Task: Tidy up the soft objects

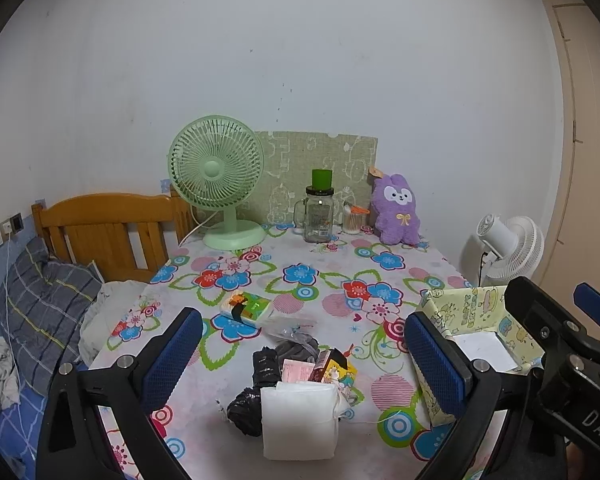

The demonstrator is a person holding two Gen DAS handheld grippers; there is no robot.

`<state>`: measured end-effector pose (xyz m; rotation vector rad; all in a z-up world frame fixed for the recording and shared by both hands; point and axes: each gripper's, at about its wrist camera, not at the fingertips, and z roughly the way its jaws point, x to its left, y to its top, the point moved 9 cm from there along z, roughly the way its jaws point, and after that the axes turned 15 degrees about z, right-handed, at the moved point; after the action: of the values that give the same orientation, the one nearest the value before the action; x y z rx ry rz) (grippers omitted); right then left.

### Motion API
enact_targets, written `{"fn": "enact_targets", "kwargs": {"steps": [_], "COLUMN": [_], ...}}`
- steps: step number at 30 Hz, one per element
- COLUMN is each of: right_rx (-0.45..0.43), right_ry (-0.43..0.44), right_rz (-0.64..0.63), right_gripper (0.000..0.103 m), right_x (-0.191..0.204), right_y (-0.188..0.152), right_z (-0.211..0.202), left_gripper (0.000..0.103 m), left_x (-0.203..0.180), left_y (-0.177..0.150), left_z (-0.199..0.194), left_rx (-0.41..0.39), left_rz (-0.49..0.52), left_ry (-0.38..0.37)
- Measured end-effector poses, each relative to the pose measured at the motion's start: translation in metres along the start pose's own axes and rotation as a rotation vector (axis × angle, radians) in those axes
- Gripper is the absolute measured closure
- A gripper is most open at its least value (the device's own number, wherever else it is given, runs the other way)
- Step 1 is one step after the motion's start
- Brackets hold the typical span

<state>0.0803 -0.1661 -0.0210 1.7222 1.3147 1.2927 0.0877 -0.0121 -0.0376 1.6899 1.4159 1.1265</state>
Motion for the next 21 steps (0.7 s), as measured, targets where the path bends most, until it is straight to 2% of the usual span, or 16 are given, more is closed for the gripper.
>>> {"fn": "enact_targets", "kwargs": {"steps": [14, 21], "right_rx": [0.000, -0.002], "right_ry": [0.000, -0.003], "right_rz": [0.001, 0.004], "right_gripper": [0.000, 0.000], "right_x": [-0.0002, -0.0022], "right_y": [0.0004, 0.0012], "right_z": [-0.0006, -0.0011], "left_gripper": [0.002, 0.005], "left_x": [-0.0001, -0.0014], "left_y": [0.0018, 0.0021], "left_z": [-0.0011, 0.0001], "left_rx": [-0.003, 0.000], "left_rz": [0.006, -0.001], "left_ry": [0.008, -0.002]}}
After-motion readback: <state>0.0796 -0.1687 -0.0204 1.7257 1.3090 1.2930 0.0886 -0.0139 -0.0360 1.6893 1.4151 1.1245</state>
